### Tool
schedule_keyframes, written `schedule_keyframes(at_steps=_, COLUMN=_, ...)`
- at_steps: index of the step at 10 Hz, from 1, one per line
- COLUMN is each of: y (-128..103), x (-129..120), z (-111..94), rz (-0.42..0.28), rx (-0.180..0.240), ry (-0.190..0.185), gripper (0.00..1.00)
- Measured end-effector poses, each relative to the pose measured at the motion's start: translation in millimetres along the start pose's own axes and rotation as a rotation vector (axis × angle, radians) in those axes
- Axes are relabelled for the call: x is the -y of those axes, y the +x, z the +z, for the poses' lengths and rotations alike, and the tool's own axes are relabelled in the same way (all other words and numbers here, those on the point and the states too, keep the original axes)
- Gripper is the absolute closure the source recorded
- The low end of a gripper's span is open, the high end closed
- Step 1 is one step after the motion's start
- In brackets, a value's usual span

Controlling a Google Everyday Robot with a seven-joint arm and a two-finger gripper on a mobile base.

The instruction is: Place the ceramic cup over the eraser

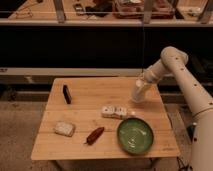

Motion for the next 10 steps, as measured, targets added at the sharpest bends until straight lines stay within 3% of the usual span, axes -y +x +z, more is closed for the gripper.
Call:
schedule_keyframes(at_steps=2, y=25, x=2, z=6, rz=-0.044, rx=-0.062, ry=0.018, gripper=1.0)
schedule_keyframes(at_steps=3, y=30, x=2, z=8, rz=-0.052, rx=-0.07, ry=0.022, gripper=1.0)
schedule_keyframes(at_steps=10, y=27, x=2, z=6, rz=-0.048, rx=-0.067, ry=0.019, gripper=1.0)
